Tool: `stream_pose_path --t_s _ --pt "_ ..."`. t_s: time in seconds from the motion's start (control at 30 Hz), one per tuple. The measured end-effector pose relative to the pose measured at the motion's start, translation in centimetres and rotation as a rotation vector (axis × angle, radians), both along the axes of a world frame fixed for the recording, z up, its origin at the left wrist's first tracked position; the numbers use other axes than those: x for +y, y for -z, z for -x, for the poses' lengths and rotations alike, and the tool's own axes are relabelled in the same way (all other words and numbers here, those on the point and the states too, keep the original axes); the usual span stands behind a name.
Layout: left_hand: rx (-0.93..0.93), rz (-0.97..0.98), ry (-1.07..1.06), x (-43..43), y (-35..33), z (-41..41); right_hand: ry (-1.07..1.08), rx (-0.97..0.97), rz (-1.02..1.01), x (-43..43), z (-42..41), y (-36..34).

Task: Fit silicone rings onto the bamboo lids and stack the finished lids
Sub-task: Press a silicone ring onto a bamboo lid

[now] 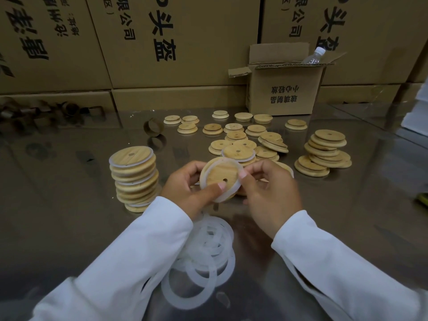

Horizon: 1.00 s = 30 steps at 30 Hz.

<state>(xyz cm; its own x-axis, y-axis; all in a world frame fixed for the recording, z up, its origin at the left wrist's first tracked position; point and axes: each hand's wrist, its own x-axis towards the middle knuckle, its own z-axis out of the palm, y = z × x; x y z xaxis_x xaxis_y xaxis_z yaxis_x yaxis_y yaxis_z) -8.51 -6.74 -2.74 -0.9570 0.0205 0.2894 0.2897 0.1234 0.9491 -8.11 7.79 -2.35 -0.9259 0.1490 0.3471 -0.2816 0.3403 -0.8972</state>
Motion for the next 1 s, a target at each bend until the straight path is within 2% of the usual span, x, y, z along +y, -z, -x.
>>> stream_pose_path --t_s 0.07,0.17,0.33,0.43,0.6,0.8,1.0 --pt "-0.018 -0.037 -0.007 -0.08 -0.12 0.01 -0.024 0.048 -0.086 -0.01 -0.19 0.06" --pt "0.007 0.012 -0.049 -0.15 -0.16 0.14 -0.065 0.071 -0.197 -0.05 -0.37 0.12" --pt "0.037 0.023 -0.025 -0.52 -0.16 0.15 -0.088 -0.032 -0.077 0.07 0.00 0.07" --pt "-0.018 -0.049 0.009 -0.56 0.00 0.29 -0.111 -0.057 -0.019 0.22 0.18 -0.25" --pt "-0.113 -0.182 0.049 -0.46 0.11 0.45 -0.107 0.056 -0.116 0.21 -0.20 -0.37" --pt "-0.079 -0.188 0.023 -0.31 0.28 0.44 -0.065 0.105 -0.158 -0.07 -0.66 -0.13" --pt "-0.043 -0.190 0.017 -0.48 0.40 0.59 -0.030 0.082 -0.118 -0.16 -0.67 -0.07"
